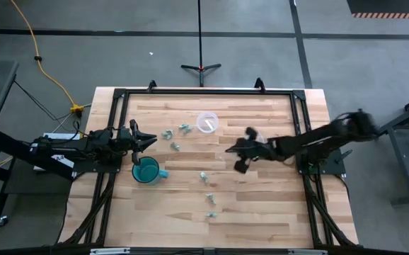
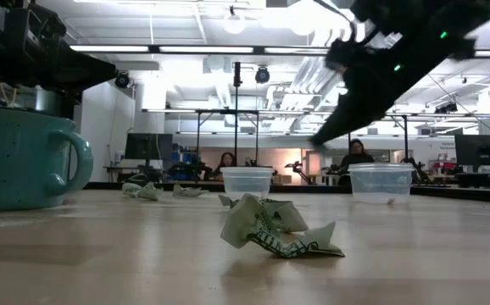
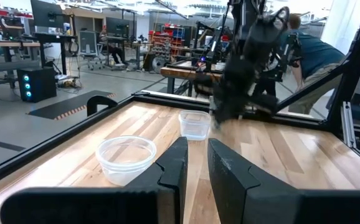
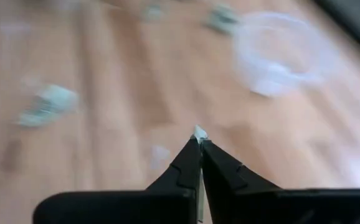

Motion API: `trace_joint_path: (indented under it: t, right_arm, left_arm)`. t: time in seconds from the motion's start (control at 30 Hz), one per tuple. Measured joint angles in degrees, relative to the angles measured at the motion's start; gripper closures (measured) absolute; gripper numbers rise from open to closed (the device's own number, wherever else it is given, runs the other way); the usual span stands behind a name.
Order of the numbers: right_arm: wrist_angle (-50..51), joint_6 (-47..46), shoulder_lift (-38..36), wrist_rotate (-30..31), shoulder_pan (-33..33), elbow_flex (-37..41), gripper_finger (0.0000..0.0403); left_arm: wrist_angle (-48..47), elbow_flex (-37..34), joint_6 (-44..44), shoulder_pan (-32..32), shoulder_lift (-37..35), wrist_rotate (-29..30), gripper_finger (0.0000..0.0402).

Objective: Pick and place items into bin
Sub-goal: Put the stevia packet into the bottom transparent bin

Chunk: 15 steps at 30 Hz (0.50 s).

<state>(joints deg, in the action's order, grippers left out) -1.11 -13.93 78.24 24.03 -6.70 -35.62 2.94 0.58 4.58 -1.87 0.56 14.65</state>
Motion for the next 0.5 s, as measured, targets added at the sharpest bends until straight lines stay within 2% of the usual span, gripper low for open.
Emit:
trace_joint_path:
  t: [0.23, 0.33, 0.5]
  right_arm:
    - [21.30, -3.11, -13.60, 5.87, 0.13, 0.00, 0.0400]
    - [26.45, -5.25, -15.12, 6.24, 0.96, 0.00, 0.0398]
    - [28.60, -5.60, -14.36, 5.56, 3.46, 0.00, 0.0395]
  left_arm:
    - [0.00, 0.02, 0.00, 0.00, 0.00, 0.14, 0.0302]
    - [0.00, 0.01, 0.00, 0.00, 0.00, 0.43, 0.0302]
    - [0.26, 0.02, -0.02, 0.00, 0.00, 1.79, 0.0302]
